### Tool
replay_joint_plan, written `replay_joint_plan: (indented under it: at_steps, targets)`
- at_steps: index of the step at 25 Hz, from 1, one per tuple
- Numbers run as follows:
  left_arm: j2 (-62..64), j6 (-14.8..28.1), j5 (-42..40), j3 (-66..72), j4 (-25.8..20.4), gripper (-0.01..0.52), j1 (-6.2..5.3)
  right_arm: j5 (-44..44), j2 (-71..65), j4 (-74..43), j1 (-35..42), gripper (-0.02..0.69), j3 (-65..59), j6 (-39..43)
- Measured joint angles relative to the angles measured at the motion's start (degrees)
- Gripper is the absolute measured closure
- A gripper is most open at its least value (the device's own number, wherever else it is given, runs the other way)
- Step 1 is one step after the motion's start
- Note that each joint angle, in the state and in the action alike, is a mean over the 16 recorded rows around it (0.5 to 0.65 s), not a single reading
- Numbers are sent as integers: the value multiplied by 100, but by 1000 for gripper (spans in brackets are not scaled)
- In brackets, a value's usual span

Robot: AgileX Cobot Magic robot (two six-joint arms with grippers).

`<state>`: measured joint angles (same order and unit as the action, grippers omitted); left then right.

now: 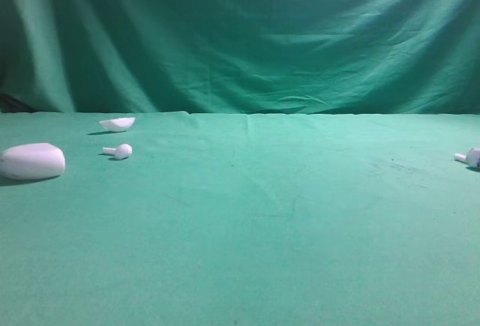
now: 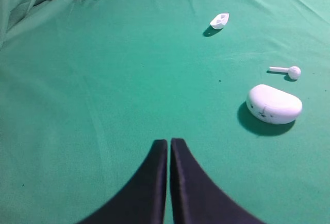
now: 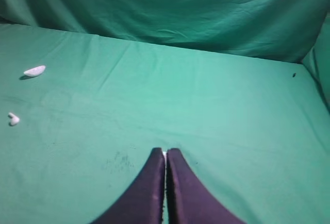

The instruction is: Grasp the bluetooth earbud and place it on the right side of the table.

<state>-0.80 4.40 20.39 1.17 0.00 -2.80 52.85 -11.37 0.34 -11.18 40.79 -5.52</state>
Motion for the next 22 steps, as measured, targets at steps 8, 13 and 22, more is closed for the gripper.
replay_joint_plan:
  at_steps: [8, 13, 22]
  targets:
    - [0, 0, 0, 0, 0, 514, 0, -1164, 653, -12, 336, 665, -1260, 172]
    - [0, 0, 0, 0, 0, 514, 0, -2127, 1038, 12, 547, 665, -2470, 345]
    - [0, 0, 0, 0, 0, 514, 0, -2995, 1203, 22, 648, 665, -3968, 558]
